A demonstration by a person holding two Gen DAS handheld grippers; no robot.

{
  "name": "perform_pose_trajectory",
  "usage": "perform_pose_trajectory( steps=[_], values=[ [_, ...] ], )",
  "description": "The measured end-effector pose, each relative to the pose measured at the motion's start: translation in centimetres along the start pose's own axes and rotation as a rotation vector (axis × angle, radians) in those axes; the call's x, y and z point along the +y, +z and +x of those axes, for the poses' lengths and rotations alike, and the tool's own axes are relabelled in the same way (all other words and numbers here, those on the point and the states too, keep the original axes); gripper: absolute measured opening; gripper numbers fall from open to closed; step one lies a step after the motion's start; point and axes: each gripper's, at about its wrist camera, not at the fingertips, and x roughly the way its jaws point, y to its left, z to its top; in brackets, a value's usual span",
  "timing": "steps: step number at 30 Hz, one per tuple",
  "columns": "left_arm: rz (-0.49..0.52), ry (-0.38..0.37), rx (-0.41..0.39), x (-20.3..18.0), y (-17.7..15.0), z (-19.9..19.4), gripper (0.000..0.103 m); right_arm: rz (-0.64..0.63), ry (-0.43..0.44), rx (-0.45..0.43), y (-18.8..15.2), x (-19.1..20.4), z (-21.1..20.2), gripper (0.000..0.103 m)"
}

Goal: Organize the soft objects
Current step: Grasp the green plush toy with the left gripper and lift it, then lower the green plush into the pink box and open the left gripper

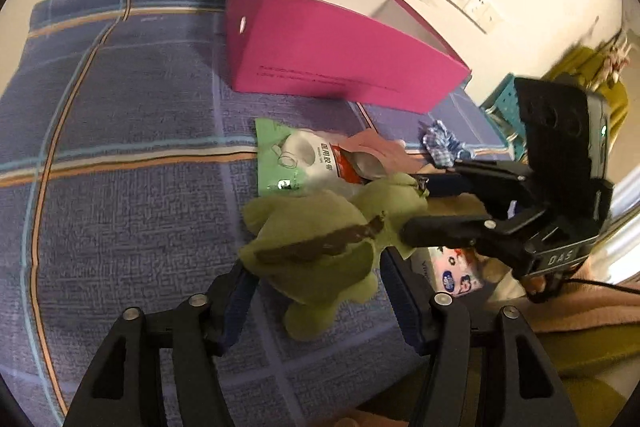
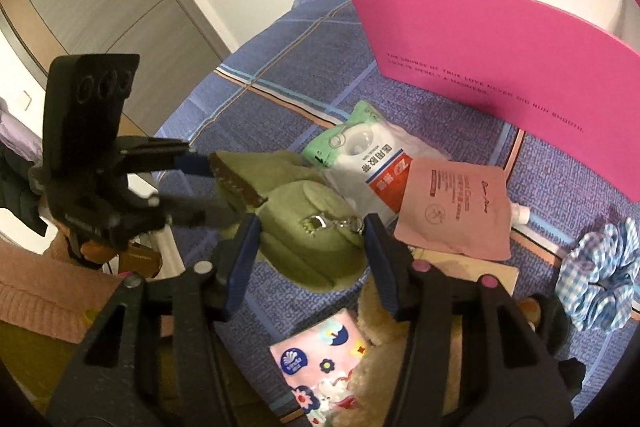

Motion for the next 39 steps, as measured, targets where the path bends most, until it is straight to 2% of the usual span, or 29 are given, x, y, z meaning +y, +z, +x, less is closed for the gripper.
perform_pose_trajectory(
  steps=[5,13,21,27,31,39],
  values=[
    [0.045,0.002,-0.031,-1.0,0.8,-0.8,0.063,-0.004,-0.012,-0.03,0.3,0.2,-1.4,0.053],
    [0.134,0.016,-0.137,-2.9,4.2,-3.4,0.063,-0.047,-0.052,-0.132,2.3,0.6,-5.3,0.053],
    [0.177,0.036,-0.209,-3.7,7.7,-4.3,0.063,-0.082,-0.081,-0.215,4.6,0.4,-7.9,0.053],
    [0.205,0.077,-0.252,-4.6,12.2,-3.7,0.063,-0.094,-0.14,-0.29,7.5,-0.5,-9.5,0.053],
    [0.202,0.077,-0.283,-4.7,15.3,-3.3,0.063,-0.075,-0.157,-0.331,9.8,-2.4,-10.6,0.053],
    [0.154,0.102,-0.255,-3.3,19.8,0.0,0.063,-0.038,-0.198,-0.298,13.8,-6.2,-9.0,0.053]
  ],
)
